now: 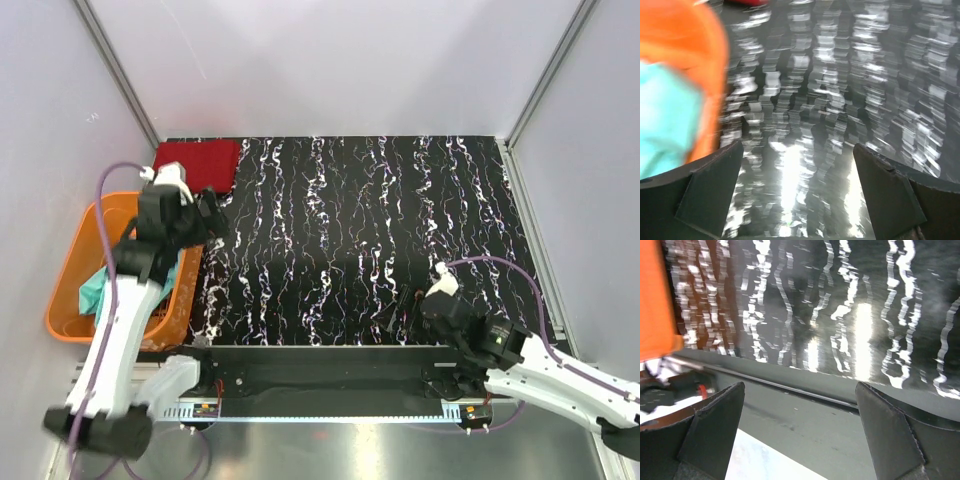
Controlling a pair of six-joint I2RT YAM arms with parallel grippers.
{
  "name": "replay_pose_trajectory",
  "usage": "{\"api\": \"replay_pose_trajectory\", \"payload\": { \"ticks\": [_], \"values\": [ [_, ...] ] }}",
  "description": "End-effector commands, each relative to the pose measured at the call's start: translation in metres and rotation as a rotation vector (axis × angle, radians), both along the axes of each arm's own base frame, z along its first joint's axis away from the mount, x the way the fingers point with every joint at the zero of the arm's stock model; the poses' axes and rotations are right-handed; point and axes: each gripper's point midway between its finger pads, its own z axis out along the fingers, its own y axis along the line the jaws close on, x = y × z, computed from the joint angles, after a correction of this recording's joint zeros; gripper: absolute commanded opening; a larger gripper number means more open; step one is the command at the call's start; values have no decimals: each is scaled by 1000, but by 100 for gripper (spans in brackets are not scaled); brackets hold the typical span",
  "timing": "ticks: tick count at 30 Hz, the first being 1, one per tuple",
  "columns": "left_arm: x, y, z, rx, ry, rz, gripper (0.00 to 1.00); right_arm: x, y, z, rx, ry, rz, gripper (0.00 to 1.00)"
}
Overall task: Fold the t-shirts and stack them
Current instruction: Grab the tshirt from the pile
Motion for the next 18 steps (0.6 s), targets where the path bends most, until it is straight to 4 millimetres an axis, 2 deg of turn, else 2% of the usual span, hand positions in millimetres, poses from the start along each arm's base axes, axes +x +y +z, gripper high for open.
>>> {"api": "replay_pose_trajectory", "payload": {
  "ticks": [1,2,3,4,5,7,10,11,13,15,18],
  "values": [
    [17,43,-32,19,242,95,99,8,-2,19,-54,-9,-24,100],
    [21,58,-33,27,267,160,99,8,-3,11,-134,10,4,100],
    [28,85,-36,54,307,287,99,8,3,22,-153,-3,46,100],
    [28,98,-30,66,295,347,99,10,6,23,-171,9,48,100],
    [32,113,-38,88,325,419,99,10,14,21,-223,31,100,100],
    [36,142,-41,85,312,533,99,8,22,16,-288,55,177,100],
    [40,176,-70,79,350,638,99,9,34,5,-395,93,287,100],
    [40,175,-95,39,412,616,99,11,38,2,-420,102,303,100],
    [39,186,-116,-11,450,642,97,12,44,1,-421,82,354,100],
    [30,197,-140,-72,506,696,94,14,54,6,-368,37,382,100],
    [17,208,-155,-95,505,786,94,13,61,13,-315,-8,415,100]
  ]
}}
